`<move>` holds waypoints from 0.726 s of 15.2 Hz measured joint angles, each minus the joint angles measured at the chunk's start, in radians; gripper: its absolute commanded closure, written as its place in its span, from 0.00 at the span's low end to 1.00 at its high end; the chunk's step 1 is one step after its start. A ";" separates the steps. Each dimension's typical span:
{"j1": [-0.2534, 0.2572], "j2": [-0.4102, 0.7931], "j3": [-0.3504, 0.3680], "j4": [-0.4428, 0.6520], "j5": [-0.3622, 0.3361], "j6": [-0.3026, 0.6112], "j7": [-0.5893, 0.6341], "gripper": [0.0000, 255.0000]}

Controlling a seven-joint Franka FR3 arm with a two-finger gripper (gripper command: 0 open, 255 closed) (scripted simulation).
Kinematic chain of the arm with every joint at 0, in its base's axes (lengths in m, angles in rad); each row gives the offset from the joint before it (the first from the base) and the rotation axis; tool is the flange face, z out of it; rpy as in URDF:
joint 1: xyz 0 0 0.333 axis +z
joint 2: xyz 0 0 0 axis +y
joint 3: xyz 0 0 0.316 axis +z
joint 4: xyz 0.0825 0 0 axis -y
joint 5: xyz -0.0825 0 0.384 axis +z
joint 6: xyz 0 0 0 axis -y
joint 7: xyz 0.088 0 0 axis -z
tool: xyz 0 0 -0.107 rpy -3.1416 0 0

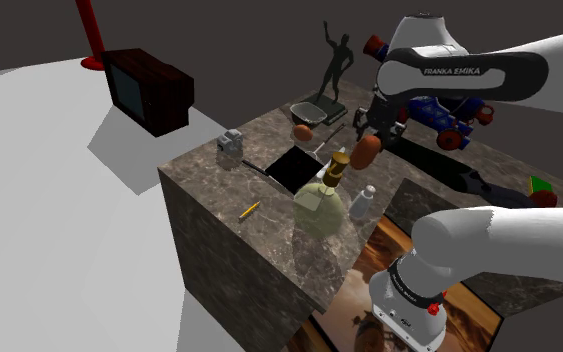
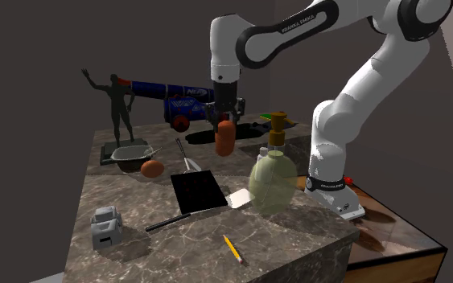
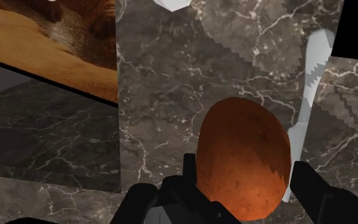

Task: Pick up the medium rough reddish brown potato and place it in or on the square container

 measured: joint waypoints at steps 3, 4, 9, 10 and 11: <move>0.000 -0.013 -0.004 0.035 0.000 -0.047 -0.007 1.00; -0.001 -0.014 -0.006 0.047 -0.001 -0.060 -0.010 1.00; -0.003 -0.022 -0.011 0.111 -0.002 -0.132 -0.018 1.00; -0.003 -0.023 -0.011 0.122 -0.001 -0.144 -0.019 1.00; -0.002 -0.026 -0.010 0.129 -0.001 -0.153 -0.019 1.00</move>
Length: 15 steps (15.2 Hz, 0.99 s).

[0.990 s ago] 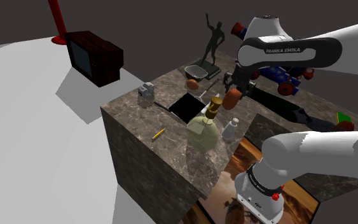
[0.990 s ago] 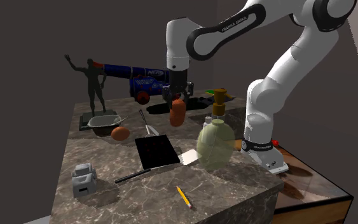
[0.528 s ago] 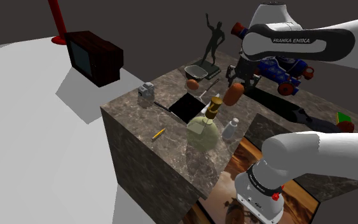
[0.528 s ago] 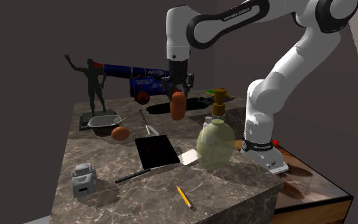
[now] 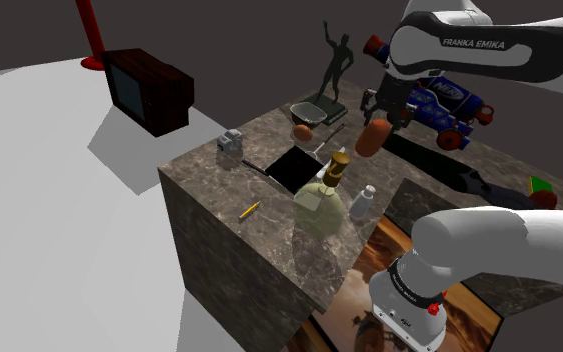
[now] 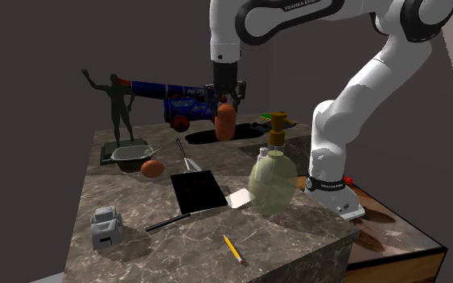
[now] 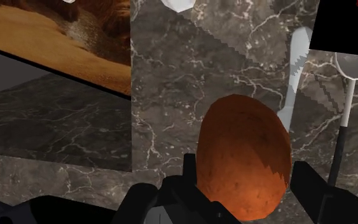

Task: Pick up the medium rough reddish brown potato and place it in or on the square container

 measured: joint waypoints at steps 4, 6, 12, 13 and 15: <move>-0.009 0.122 0.020 0.106 -0.006 0.014 0.021 1.00; -0.013 0.213 0.040 0.185 -0.011 0.024 0.043 1.00; -0.028 0.456 0.073 0.427 -0.048 0.017 0.086 1.00; -0.028 0.501 0.080 0.480 -0.056 0.007 0.096 1.00; -0.026 0.590 0.092 0.573 -0.075 -0.002 0.117 1.00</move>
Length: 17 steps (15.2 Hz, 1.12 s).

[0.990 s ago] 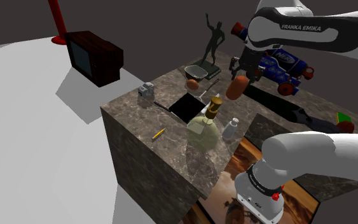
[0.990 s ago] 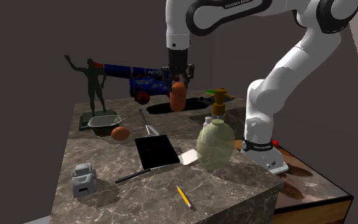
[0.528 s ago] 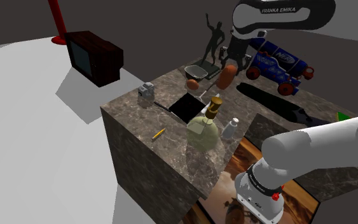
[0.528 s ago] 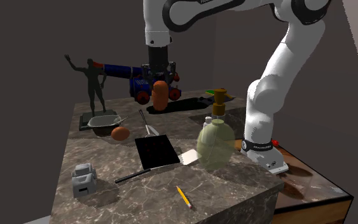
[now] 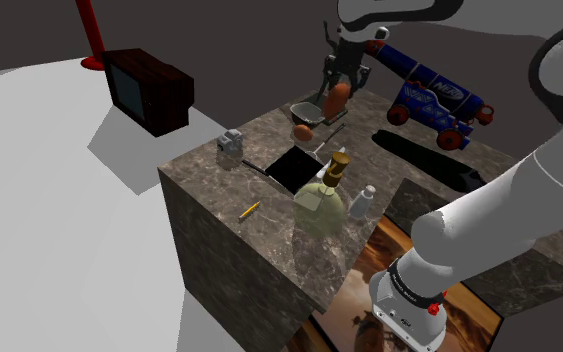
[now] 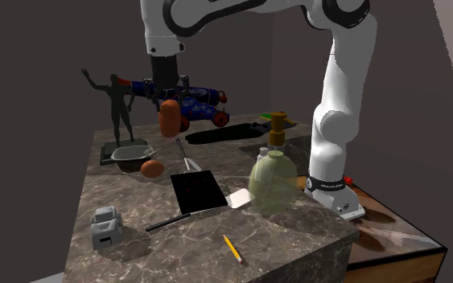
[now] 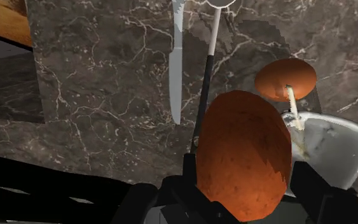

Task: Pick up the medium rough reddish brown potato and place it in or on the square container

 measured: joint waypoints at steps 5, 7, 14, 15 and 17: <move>0.021 0.202 0.022 0.243 -0.049 -0.054 0.046 1.00; 0.035 0.291 0.026 0.363 -0.071 -0.091 0.058 1.00; 0.048 0.383 0.024 0.426 -0.096 -0.067 0.076 1.00; 0.047 0.385 0.024 0.415 -0.097 -0.054 0.077 1.00; 0.046 0.388 0.023 0.394 -0.099 -0.030 0.081 1.00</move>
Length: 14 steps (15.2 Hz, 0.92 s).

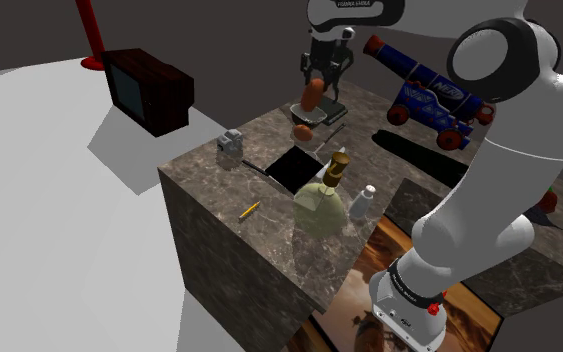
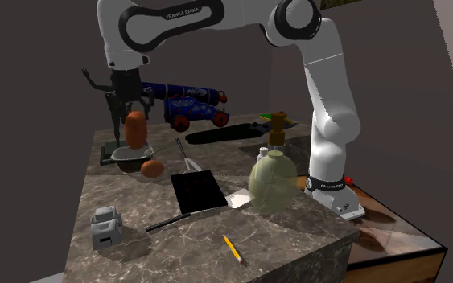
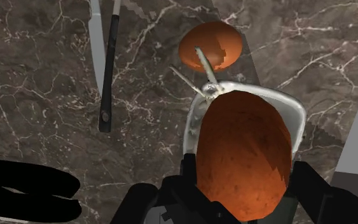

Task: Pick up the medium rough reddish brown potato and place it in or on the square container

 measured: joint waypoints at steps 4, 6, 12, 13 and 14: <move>-0.002 0.004 -0.002 -0.047 -0.004 0.050 0.007 1.00; -0.003 0.005 -0.002 -0.073 -0.006 0.077 0.013 1.00; -0.004 0.010 -0.004 -0.091 -0.011 0.112 0.019 1.00; -0.004 0.010 -0.005 -0.092 -0.011 0.112 0.019 1.00; -0.004 0.009 -0.004 -0.093 -0.011 0.113 0.019 1.00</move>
